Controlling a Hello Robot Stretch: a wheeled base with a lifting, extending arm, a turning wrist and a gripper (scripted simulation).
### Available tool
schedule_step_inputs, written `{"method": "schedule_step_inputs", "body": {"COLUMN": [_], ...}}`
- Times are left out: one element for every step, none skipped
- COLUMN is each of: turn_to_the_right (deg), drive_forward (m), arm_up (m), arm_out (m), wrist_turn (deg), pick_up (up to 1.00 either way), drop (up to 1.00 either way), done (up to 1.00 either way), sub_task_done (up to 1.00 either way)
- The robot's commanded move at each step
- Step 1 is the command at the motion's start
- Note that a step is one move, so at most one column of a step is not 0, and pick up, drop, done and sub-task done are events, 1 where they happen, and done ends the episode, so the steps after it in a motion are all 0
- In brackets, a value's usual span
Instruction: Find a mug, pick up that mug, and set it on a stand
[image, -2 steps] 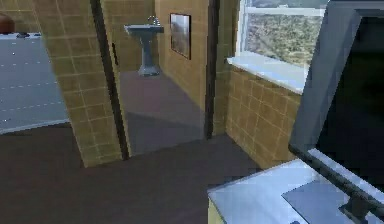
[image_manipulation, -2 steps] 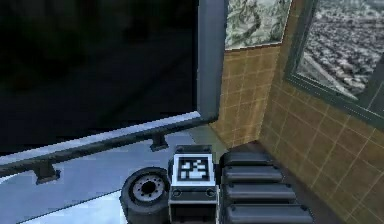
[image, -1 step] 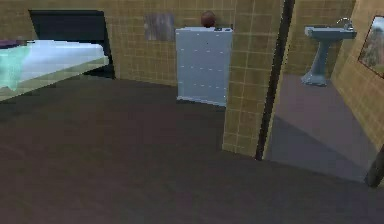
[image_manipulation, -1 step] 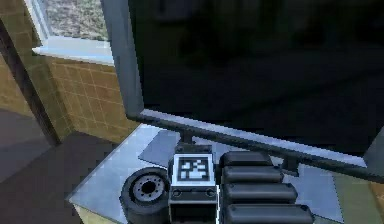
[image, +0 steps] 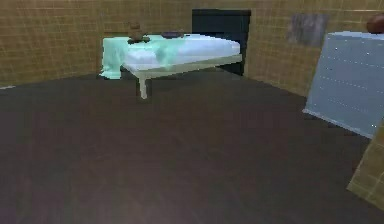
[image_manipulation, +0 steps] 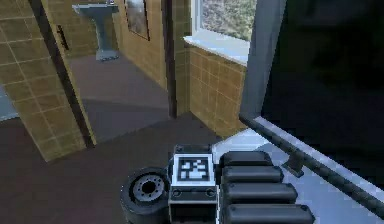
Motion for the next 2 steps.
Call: {"method": "schedule_step_inputs", "body": {"turn_to_the_right": [45.0,45.0], "drive_forward": [0.00,0.00], "arm_up": [0.00,0.00], "arm_out": [0.00,0.00], "wrist_turn": [0.0,0.0], "pick_up": [0.00,0.00], "drop": [0.00,0.00], "done": [0.00,0.00], "sub_task_done": [0.00,0.00]}}
